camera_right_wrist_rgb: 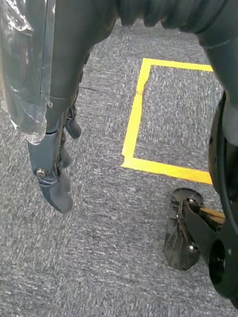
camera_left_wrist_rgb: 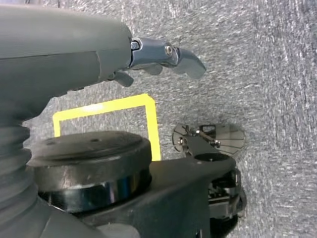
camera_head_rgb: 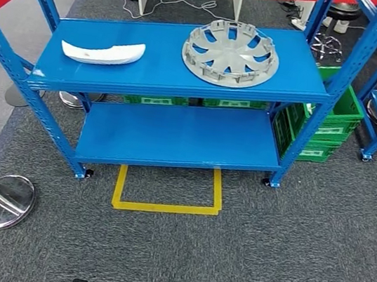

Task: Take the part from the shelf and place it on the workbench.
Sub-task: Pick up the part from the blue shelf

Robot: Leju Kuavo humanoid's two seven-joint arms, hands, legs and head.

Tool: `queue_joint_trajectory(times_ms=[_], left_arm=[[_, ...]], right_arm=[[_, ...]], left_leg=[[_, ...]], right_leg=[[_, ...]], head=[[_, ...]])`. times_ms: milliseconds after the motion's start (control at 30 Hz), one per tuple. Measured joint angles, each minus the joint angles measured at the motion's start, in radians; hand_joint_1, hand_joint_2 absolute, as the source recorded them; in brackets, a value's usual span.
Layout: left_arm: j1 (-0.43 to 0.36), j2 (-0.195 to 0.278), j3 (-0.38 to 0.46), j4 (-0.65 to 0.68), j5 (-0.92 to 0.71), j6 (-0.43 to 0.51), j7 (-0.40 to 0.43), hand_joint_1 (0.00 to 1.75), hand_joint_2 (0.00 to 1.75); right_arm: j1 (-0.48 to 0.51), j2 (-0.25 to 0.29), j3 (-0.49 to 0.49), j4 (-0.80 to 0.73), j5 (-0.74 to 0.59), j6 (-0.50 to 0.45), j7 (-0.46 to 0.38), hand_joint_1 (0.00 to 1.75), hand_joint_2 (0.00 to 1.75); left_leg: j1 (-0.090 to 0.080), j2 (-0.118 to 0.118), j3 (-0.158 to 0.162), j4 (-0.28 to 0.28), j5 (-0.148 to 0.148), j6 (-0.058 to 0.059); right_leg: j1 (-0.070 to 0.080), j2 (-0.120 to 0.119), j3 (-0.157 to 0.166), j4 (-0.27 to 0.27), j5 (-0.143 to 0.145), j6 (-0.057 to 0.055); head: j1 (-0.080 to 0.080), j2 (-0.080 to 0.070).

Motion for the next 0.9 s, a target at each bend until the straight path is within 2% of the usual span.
queue_joint_trajectory(times_ms=[33,100,133,167,200,233,300,367,433,500,567,633,667,700,733,800,833,900], left_arm=[[-0.001,0.000,0.001,0.000,0.000,0.000,0.000,0.00,1.75],[-0.002,-0.001,0.003,0.000,-0.001,0.000,0.000,0.00,1.75],[-0.001,-0.001,0.004,0.000,-0.001,0.000,0.000,0.00,1.75],[0.000,-0.001,0.005,0.000,-0.001,0.000,0.000,0.00,1.75],[0.000,-0.001,0.005,0.000,-0.001,0.000,0.000,0.00,1.75],[0.001,-0.001,0.006,0.000,-0.002,0.000,0.000,0.00,1.75],[-0.001,-0.001,0.006,0.000,-0.004,0.000,0.000,0.00,1.75],[-0.003,-0.001,0.007,0.000,-0.005,0.000,0.000,0.00,1.75],[-0.002,-0.001,0.007,0.000,-0.006,0.000,0.000,0.00,1.75],[0.000,-0.001,0.008,0.000,-0.006,0.000,0.000,0.00,1.75],[0.000,-0.002,0.008,0.000,-0.007,0.000,0.000,0.00,1.75],[0.000,-0.002,0.009,0.000,-0.008,0.001,0.000,0.00,1.75],[0.001,-0.002,0.010,0.000,-0.007,0.001,0.000,0.00,1.75],[0.001,-0.002,0.011,0.000,-0.007,0.002,0.000,0.00,1.75],[0.001,-0.002,0.011,0.000,-0.007,0.002,0.000,0.00,1.75],[0.001,-0.003,0.012,0.000,-0.008,0.002,0.000,0.00,1.75],[0.001,-0.003,0.012,0.000,-0.008,0.002,0.000,0.00,1.75],[0.000,-0.004,0.012,0.000,-0.011,0.001,0.000,0.00,1.75]], right_arm=[[0.000,0.000,0.000,0.000,0.000,0.000,0.000,0.00,1.75],[0.000,0.000,0.000,0.000,0.000,-0.001,0.000,0.00,1.75],[0.000,0.000,0.000,0.000,0.000,-0.001,0.000,0.00,1.75],[0.001,0.000,-0.001,0.000,0.001,-0.002,0.000,0.00,1.75],[0.001,0.000,-0.001,0.000,0.001,-0.003,0.000,0.00,1.75],[0.001,0.000,-0.001,0.000,0.001,-0.003,0.001,0.00,1.75],[0.000,0.000,-0.001,0.000,0.001,-0.004,0.001,0.00,1.75],[-0.001,0.000,-0.001,0.000,0.001,-0.005,0.001,0.00,1.75],[-0.001,0.000,-0.001,0.000,0.002,-0.008,0.001,0.00,1.75],[-0.002,0.000,-0.001,0.000,0.002,-0.012,0.001,0.00,1.75],[-0.003,0.000,-0.003,0.000,0.002,-0.017,0.001,0.00,1.75],[-0.003,0.000,-0.007,0.000,0.001,-0.024,0.006,0.00,1.75],[-0.002,0.000,-0.010,0.000,0.001,-0.029,0.011,0.00,1.75],[-0.002,0.000,-0.013,0.000,0.002,-0.034,0.019,0.00,1.75],[-0.002,0.000,-0.016,0.000,0.002,-0.039,0.027,0.00,1.75],[-0.003,0.000,-0.019,0.000,0.003,-0.046,0.036,0.00,1.75],[-0.006,0.000,-0.020,0.000,0.004,-0.048,0.037,0.00,1.75],[-0.008,0.000,-0.023,0.000,0.005,-0.051,0.029,0.00,1.75]], left_leg=[[-0.001,0.002,-0.019,0.039,-0.025,-0.002],[-0.003,0.005,-0.084,0.170,-0.087,0.000],[-0.004,0.005,-0.116,0.232,-0.108,0.002],[-0.005,0.005,-0.136,0.268,-0.112,0.006],[-0.006,0.005,-0.139,0.268,-0.096,0.010],[-0.008,0.005,-0.123,0.232,-0.066,0.016],[-0.013,0.006,-0.063,0.109,-0.001,0.029],[-0.016,0.007,-0.022,0.022,0.017,0.032],[-0.017,0.006,-0.015,0.003,0.011,0.033],[-0.014,0.005,-0.013,-0.001,0.013,0.042],[-0.013,0.006,-0.010,-0.004,0.014,0.052],[-0.015,0.006,-0.010,-0.004,0.012,0.057],[-0.015,0.006,-0.009,-0.004,0.011,0.058],[-0.016,0.006,-0.007,-0.004,0.011,0.059],[-0.016,0.005,-0.005,-0.004,0.010,0.059],[-0.017,0.003,0.001,-0.003,0.006,0.054],[-0.020,0.002,0.003,-0.002,0.004,0.049],[-0.023,0.002,0.002,-0.001,0.005,0.039]], right_leg=[[0.000,-0.002,0.000,-0.001,0.000,-0.006],[0.003,-0.007,-0.001,-0.001,0.000,-0.014],[0.006,-0.010,-0.001,-0.001,-0.001,-0.016],[0.008,-0.012,0.000,-0.001,-0.002,-0.018],[0.010,-0.012,0.001,-0.001,-0.003,-0.019],[0.011,-0.012,0.002,-0.001,-0.003,-0.019],[0.015,-0.012,0.006,0.000,-0.007,-0.015],[0.020,-0.013,0.004,0.001,-0.010,-0.006],[0.020,-0.014,0.004,-0.003,-0.010,0.005],[0.018,-0.015,-0.001,0.009,-0.023,0.015],[0.018,-0.016,-0.040,0.095,-0.074,0.022],[0.018,-0.016,-0.103,0.225,-0.132,0.026],[0.018,-0.016,-0.123,0.265,-0.141,0.027],[0.018,-0.016,-0.125,0.267,-0.129,0.028],[0.018,-0.016,-0.109,0.230,-0.099,0.027],[0.017,-0.016,-0.044,0.095,-0.031,0.025],[0.017,-0.014,-0.017,0.040,-0.011,0.022],[0.019,-0.011,0.002,-0.001,-0.004,0.013]], head=[[-0.002,0.000],[-0.004,0.000],[-0.004,0.000],[-0.005,0.000],[-0.004,0.000],[-0.004,0.000],[-0.005,0.000],[-0.005,0.000],[-0.005,0.000],[-0.004,0.000],[0.000,0.000],[0.002,0.000],[0.002,0.000],[0.002,0.000],[0.002,0.000],[0.003,0.000],[0.002,0.000],[-0.001,0.000]])
